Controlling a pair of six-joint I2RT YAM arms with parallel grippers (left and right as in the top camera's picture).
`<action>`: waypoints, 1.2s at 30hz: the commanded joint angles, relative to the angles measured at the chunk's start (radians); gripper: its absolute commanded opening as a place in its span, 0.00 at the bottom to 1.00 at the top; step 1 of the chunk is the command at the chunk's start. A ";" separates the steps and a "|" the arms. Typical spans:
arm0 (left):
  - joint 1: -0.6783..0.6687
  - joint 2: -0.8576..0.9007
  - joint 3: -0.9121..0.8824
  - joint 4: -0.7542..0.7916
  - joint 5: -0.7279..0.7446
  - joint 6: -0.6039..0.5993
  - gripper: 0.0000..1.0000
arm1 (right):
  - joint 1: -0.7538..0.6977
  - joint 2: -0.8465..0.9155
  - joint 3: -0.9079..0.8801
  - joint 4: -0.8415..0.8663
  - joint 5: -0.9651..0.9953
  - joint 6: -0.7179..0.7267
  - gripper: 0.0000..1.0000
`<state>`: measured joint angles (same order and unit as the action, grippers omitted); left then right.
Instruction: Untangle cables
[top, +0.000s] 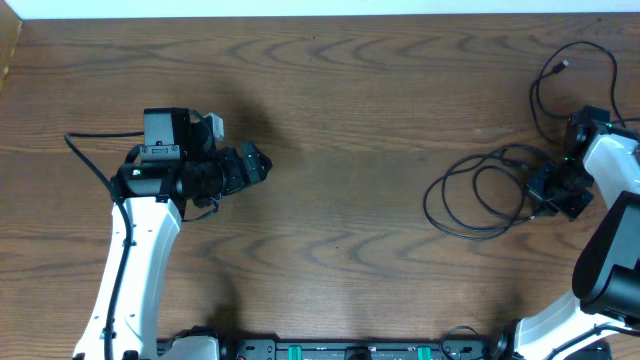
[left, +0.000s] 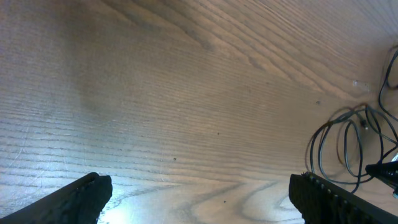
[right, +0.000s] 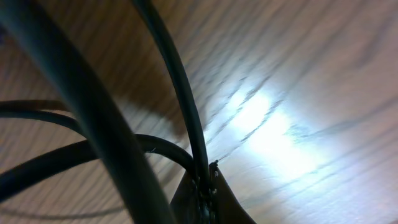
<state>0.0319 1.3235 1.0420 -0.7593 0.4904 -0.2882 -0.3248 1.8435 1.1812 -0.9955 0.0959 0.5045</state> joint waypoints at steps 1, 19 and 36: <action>0.003 -0.011 0.005 -0.003 -0.009 0.002 0.97 | -0.006 -0.003 -0.007 0.005 0.149 0.061 0.01; 0.003 -0.011 0.005 -0.003 -0.009 0.002 0.97 | -0.012 -0.201 0.088 0.036 0.111 -0.005 0.99; 0.003 -0.011 0.005 -0.003 -0.009 0.002 0.97 | 0.045 -0.807 0.100 0.022 -0.222 -0.241 0.99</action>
<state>0.0319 1.3235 1.0420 -0.7589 0.4900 -0.2878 -0.2916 1.1133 1.2709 -0.9726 0.0048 0.3599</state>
